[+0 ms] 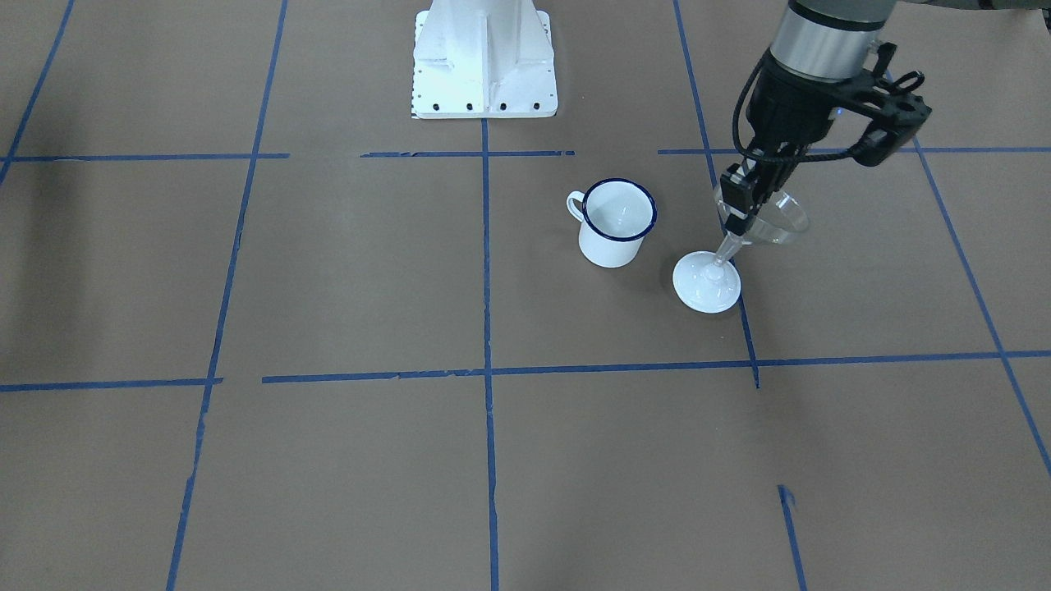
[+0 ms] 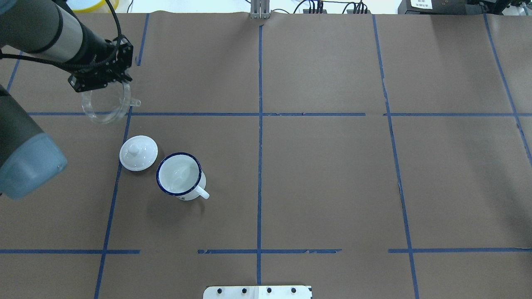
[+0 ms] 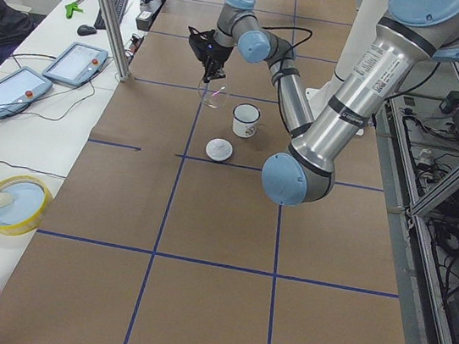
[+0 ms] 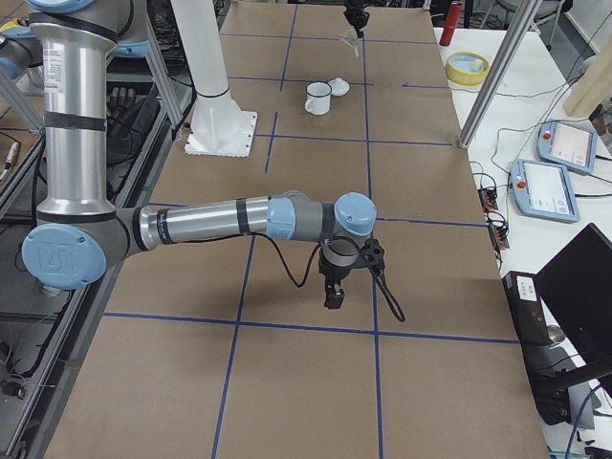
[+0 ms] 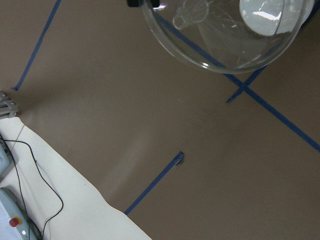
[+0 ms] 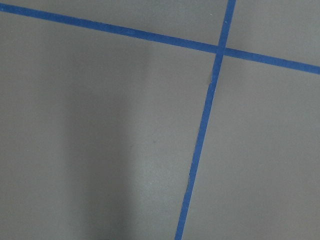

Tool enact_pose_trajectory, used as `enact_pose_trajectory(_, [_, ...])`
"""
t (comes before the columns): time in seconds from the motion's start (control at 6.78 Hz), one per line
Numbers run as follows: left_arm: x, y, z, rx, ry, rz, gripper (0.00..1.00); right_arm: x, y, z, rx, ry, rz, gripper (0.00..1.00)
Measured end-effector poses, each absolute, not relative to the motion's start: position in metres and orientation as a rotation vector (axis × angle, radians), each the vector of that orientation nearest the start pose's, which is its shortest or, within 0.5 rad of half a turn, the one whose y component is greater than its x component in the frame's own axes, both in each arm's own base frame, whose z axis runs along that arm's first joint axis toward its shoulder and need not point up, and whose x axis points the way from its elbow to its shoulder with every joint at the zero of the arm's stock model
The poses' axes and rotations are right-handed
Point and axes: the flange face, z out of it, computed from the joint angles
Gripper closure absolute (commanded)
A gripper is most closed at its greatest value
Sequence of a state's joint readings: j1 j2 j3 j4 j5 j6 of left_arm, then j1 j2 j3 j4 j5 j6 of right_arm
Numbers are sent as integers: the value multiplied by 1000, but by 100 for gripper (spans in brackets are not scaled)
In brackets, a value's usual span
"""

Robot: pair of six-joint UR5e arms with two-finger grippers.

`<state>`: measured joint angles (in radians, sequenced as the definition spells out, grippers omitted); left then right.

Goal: Place funnel on cup
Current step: 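Carry the funnel over the mug and lower it into the mouth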

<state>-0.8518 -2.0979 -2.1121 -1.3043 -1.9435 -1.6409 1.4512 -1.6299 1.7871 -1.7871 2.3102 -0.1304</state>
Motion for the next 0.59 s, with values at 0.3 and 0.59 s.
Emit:
enact_pose_trajectory(0.3, [347,-411,154,-83,781,-588,100,11,-462,605,-53,-741,-217,0])
enact_pose_trajectory(0.59, [402,-383,149,-68,707,-519,100,11,-462,605,-53,-741,-217,0])
